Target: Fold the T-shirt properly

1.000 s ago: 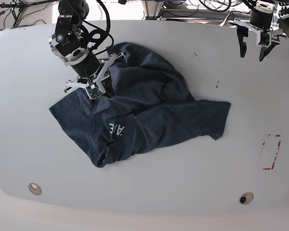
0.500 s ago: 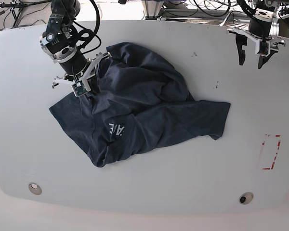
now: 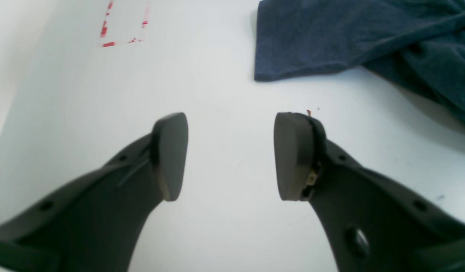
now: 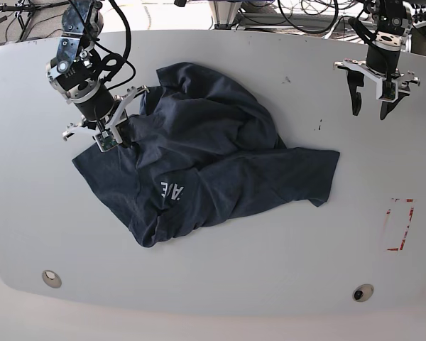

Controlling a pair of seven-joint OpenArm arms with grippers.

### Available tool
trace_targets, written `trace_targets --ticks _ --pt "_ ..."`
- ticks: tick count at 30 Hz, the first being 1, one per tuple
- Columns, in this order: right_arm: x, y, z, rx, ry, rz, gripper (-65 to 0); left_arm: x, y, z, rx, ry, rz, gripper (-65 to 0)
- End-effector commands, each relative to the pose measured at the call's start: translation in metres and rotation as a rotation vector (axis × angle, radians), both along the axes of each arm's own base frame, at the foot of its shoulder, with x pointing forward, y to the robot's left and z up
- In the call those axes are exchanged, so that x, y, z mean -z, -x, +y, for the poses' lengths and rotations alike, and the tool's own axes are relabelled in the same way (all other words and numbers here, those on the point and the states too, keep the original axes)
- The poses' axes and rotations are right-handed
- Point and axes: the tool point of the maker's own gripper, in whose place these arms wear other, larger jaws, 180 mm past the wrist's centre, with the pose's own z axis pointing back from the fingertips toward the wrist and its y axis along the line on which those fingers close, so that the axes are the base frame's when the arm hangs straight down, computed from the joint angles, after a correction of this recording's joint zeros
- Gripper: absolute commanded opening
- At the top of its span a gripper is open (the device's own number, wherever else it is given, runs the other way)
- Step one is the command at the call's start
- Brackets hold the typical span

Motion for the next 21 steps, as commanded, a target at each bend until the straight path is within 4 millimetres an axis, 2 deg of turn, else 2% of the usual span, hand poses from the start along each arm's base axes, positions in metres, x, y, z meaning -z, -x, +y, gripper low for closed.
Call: trace_targets --ticks 1,3,5,9,13,21 --pt "-0.014 -0.007 0.005 -0.024 -0.002 -0.052 -65.0 -0.013 -0.007 -0.001 0.009 -0.001 -0.052 -30.9" --pt "-0.013 -0.006 0.014 -0.045 -0.006 -0.042 -65.0 -0.013 -0.008 -0.003 0.010 0.002 -0.053 -30.9" --pt "-0.001 0.004 0.037 -0.102 -0.025 0.004 -60.3 -0.015 -0.006 -0.004 0.014 0.005 -0.061 -30.9" --pt "0.003 0.010 0.054 -0.143 -0.042 0.027 -50.9 -0.015 -0.005 -0.005 0.017 0.006 -0.057 -31.0" --pt "0.006 0.014 0.064 -0.167 -0.053 0.040 -44.4 -0.015 -0.004 -0.006 0.021 0.005 -0.057 -31.0" --pt "0.002 0.013 0.074 -0.169 -0.091 0.031 -43.2 -0.018 -0.006 -0.004 0.025 -0.007 -0.066 -31.0"
